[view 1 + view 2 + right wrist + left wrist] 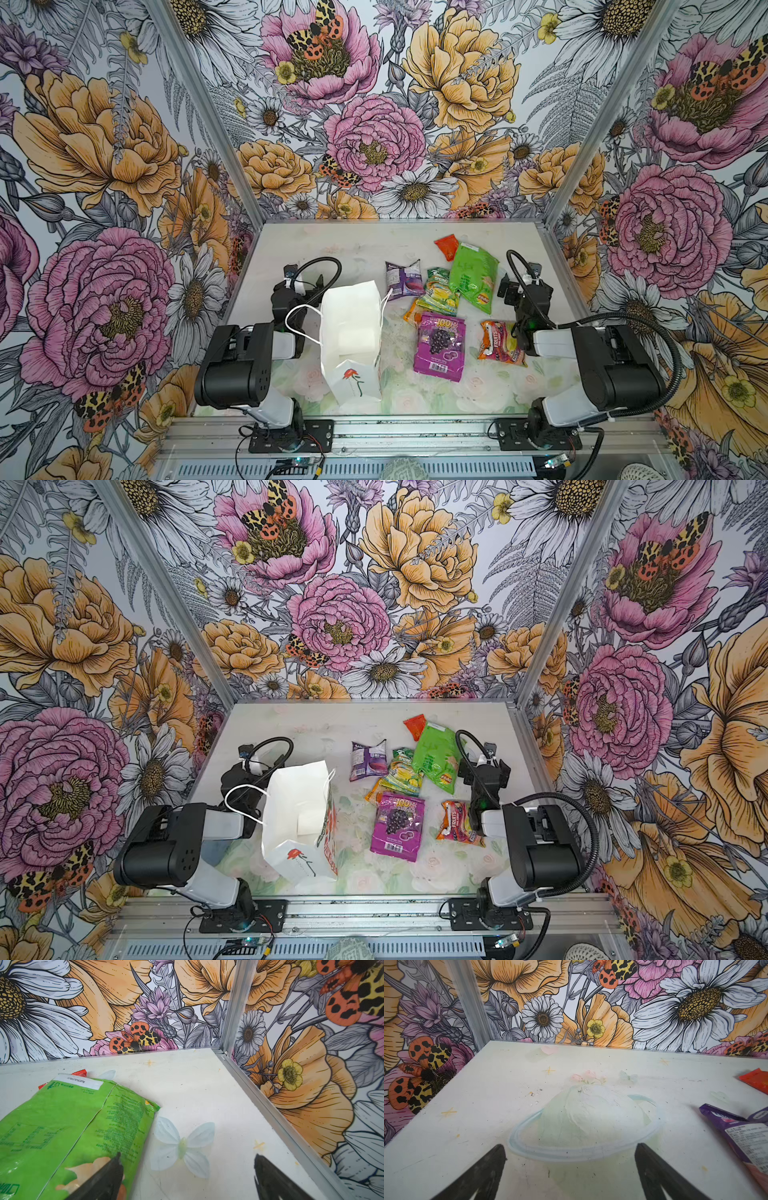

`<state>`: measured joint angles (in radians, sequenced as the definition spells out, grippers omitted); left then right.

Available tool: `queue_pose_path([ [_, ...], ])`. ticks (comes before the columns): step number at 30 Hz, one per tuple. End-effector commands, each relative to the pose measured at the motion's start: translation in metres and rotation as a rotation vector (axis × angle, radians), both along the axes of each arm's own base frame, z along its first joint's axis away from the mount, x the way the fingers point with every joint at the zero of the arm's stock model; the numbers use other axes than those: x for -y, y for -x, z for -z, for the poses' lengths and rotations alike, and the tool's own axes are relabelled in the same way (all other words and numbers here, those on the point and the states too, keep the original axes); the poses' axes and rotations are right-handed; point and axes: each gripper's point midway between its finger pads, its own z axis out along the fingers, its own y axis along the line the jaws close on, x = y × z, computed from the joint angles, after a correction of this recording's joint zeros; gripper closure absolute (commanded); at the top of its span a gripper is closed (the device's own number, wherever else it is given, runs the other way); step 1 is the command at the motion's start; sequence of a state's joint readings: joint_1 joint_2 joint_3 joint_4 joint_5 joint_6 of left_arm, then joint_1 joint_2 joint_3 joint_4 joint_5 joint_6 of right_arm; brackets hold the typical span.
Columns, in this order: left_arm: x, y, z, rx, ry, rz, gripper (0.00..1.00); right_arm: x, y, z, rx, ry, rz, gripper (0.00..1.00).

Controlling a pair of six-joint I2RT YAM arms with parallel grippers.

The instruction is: Place the snacks into the paper bag

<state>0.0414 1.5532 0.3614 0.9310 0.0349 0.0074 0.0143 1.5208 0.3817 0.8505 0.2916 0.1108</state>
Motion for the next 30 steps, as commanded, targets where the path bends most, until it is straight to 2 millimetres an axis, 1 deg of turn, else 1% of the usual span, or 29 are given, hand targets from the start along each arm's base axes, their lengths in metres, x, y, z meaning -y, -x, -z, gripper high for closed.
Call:
queue_pose_path([
  [1,0.0022,-0.0046,-0.0084,0.024,-0.012,0.007,0.02,0.0,-0.0008,-0.0024,0.016,0.002,0.006,0.0],
  [27,0.0015,-0.0051,-0.009,0.026,0.003,0.018,0.01,0.0003,-0.0008,-0.0028,0.018,-0.003,0.004,0.0],
  [30,0.0041,0.0014,-0.0143,0.056,-0.016,0.014,0.01,-0.001,-0.0003,-0.0023,0.018,0.001,-0.001,0.0],
])
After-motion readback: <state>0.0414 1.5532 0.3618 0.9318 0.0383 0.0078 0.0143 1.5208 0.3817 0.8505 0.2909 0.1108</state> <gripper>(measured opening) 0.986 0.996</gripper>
